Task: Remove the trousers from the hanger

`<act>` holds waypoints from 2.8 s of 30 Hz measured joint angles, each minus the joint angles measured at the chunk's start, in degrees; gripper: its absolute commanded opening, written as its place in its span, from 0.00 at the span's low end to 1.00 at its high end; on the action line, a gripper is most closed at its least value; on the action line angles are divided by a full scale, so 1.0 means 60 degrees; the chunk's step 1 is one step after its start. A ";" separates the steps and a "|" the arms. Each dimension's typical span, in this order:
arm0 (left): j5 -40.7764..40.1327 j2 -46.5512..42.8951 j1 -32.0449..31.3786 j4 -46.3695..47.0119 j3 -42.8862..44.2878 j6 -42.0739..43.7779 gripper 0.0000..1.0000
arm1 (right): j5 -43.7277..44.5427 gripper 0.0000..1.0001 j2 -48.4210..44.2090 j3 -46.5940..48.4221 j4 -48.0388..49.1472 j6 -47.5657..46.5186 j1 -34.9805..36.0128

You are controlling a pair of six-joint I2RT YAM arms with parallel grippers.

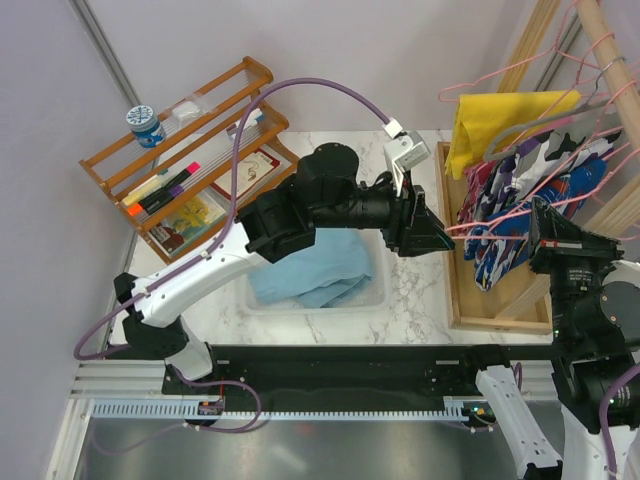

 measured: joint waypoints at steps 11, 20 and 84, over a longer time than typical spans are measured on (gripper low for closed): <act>-0.0211 -0.0849 0.0000 -0.0007 -0.0969 0.0004 0.57 | -0.0401 0.46 -0.0408 -0.0244 -0.0306 -0.0703 -0.0033; -0.0474 -0.1705 0.0000 -0.0109 -0.1708 0.0011 0.57 | -0.1078 0.67 -0.0539 0.0295 -0.1501 -0.2215 -0.0033; -0.4739 -1.0721 0.0018 0.0106 -1.1267 -0.1537 0.58 | -0.1370 0.79 0.5096 -0.1985 0.2102 -0.6557 0.9868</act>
